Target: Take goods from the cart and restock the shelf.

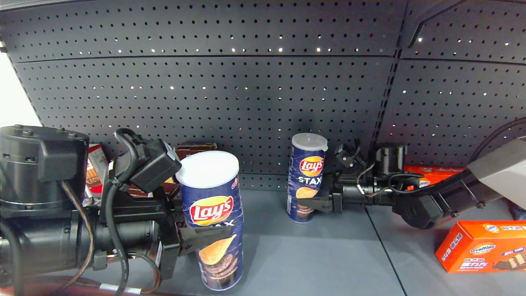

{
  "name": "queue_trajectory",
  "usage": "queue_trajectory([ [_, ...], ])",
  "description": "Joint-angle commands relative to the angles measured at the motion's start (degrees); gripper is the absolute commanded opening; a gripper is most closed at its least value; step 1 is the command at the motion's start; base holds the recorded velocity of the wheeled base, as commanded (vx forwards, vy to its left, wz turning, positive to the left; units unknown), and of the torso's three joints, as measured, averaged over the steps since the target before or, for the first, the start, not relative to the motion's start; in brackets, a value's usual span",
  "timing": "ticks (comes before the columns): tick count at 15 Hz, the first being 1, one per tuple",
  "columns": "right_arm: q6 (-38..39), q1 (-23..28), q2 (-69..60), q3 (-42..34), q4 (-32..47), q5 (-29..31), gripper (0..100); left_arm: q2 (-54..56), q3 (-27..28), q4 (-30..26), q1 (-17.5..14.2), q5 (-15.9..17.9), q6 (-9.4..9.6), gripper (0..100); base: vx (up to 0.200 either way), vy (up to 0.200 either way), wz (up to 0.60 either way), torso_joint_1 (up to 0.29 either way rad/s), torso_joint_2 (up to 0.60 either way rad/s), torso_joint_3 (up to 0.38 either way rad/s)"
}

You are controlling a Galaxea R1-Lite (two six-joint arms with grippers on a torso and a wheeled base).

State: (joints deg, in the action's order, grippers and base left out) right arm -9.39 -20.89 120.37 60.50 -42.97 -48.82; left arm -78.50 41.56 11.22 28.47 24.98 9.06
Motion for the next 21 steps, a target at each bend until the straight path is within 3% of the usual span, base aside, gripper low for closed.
queue_trajectory([
  [1, -0.02, -0.2, 0.83, 0.14, -0.01, 0.04, 100, 0.01, 0.01, 0.03, 0.01, -0.02, 0.0, 0, 0.0, 0.0, 0.0, 0.0, 0.0, 0.0],
  [3, -0.02, -0.55, 1.01, 0.05, -0.01, -0.13, 100, 0.01, 0.01, 0.03, 0.01, -0.02, 0.0, 0, 0.0, 0.0, 0.0, 0.0, 0.0, 0.0],
  [4, -0.02, -0.64, 1.01, 0.05, -0.01, 0.13, 0, 0.01, 0.01, 0.03, 0.01, -0.02, 0.0, 0, 0.0, 0.0, 0.0, 0.0, 0.0, 0.0],
  [12, -0.02, -2.04, -5.32, -4.87, 0.26, 0.57, 0, 1.24, -2.09, 0.03, 0.01, -0.11, 0.0, 0, 0.0, 0.0, 0.0, 0.0, 0.0, 0.0],
  [15, 0.07, -3.01, -9.01, -7.33, 0.26, 3.38, 0, 1.33, -2.09, 0.03, 0.01, -0.28, -0.09, 0, 0.0, 0.0, 0.0, 0.0, 0.0, 0.0],
  [21, 0.33, -5.56, -18.07, -19.02, -3.87, 5.76, 0, 2.91, -2.71, 0.03, 0.01, -0.46, -0.09, 0, 0.0, 0.0, 0.0, 0.0, 0.0, 0.0],
])
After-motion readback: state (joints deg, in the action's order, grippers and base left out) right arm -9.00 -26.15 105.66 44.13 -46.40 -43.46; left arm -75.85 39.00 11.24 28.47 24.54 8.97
